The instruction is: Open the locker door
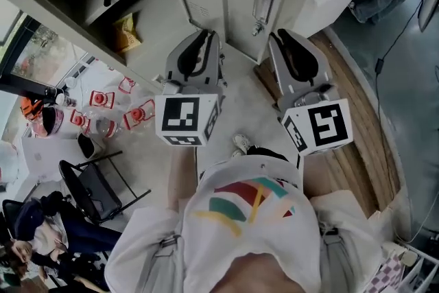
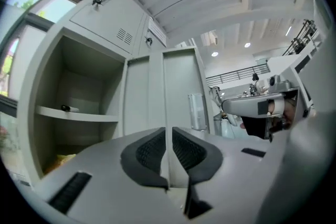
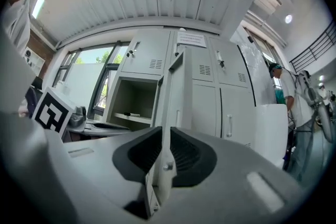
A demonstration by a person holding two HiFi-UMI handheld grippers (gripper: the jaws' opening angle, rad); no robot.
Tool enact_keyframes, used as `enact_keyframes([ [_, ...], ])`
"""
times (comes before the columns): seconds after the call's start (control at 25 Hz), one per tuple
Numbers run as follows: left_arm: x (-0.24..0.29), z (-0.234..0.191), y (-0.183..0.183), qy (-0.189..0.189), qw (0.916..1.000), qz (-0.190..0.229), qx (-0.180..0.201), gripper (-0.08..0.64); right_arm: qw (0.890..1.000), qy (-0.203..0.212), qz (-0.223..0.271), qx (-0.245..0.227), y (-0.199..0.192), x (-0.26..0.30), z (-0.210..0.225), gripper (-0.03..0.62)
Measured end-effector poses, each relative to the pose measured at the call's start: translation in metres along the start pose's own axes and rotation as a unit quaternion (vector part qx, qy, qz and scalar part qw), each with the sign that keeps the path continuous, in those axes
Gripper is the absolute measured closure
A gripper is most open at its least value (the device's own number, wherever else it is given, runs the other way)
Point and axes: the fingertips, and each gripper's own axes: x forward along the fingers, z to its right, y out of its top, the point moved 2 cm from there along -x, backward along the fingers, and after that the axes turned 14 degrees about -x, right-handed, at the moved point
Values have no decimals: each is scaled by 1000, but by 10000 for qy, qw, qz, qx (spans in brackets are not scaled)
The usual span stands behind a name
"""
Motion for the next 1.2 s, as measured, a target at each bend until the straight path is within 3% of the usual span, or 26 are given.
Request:
enact_keyframes([
  [0.2, -46, -32, 33, 835, 9951, 520, 44, 534, 9981, 315, 531, 44, 32, 25, -28, 588],
  [0.32, -77, -53, 50, 1494, 9856, 789, 67, 537, 9956, 626, 694, 80, 45, 41, -50, 588],
  [0.48, -123, -82, 59, 2389, 9649, 1077, 136, 541, 9912, 1057, 794, 51, 49, 60, -86, 589],
  [0.72, -192, -102, 61, 3488, 9271, 1360, 186, 543, 9827, 1621, 896, -57, 46, 75, -141, 589],
  [0.84, -209, -106, 57, 3839, 9136, 1309, 279, 543, 9795, 1789, 927, -35, 43, 78, -159, 589],
  [1.04, -223, -107, 50, 4096, 9032, 1223, 385, 543, 9732, 2082, 975, 64, 39, 76, -181, 588],
  [1.2, -222, -104, 47, 4060, 9051, 1172, 469, 543, 9696, 2250, 966, -28, 37, 77, -190, 589],
])
